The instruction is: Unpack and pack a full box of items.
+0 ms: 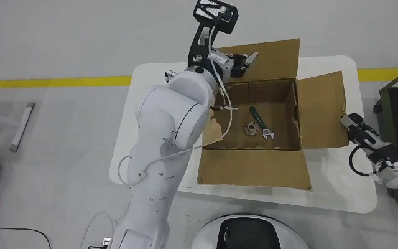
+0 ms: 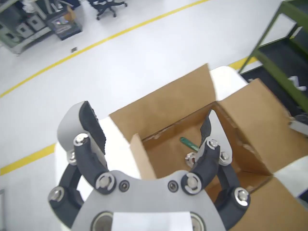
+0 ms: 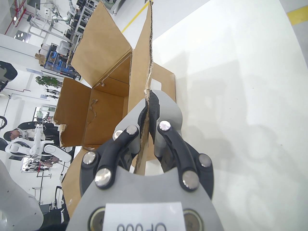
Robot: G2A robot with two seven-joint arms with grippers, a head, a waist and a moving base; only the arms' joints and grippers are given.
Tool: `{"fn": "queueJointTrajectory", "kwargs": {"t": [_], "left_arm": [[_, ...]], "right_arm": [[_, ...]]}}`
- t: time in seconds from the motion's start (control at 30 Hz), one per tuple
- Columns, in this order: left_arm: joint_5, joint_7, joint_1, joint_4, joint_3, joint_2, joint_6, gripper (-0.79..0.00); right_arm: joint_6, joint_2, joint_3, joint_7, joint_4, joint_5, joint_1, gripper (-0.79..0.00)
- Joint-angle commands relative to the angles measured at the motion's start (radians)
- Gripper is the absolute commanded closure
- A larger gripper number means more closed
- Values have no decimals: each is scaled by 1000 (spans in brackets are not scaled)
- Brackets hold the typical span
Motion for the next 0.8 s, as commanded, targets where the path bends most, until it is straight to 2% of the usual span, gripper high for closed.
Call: {"fn": "queueJointTrajectory", "kwargs": {"t": [0.0,0.07,0.13,0.17,0.23,0.27,0.3,0.4,0.6,0.67,0.77], "left_arm": [[-22,-30,-12,52,42,-5,-11,-785],[-42,-21,-5,91,75,-11,-3,-785],[-56,-14,6,121,97,-14,0,-714],[-59,-17,15,138,106,-14,0,-419],[-56,-22,32,158,111,-14,7,-274],[-39,-31,38,166,115,-12,3,-120],[-17,-37,45,172,116,-10,3,0],[95,-64,63,179,114,1,-4,0],[138,-116,109,126,53,15,16,0],[155,-130,123,109,41,19,12,-83],[181,-147,142,89,19,25,12,-74]], "right_arm": [[-1,0,-2,-2,0,0,-2,0],[-1,0,-3,-3,-1,0,-2,0],[-3,0,-4,-5,-1,1,-3,0],[-3,0,-4,-6,0,1,-3,0],[-2,0,-3,-7,1,1,-6,0],[-3,0,-3,-7,2,1,-7,0],[-5,0,-3,-7,3,2,-8,0],[-7,0,-5,-9,5,0,-11,0],[-6,1,-7,-8,10,-14,-15,0],[-7,1,-9,-5,10,-25,-15,0],[-5,3,-12,2,13,-51,-14,0]]}}
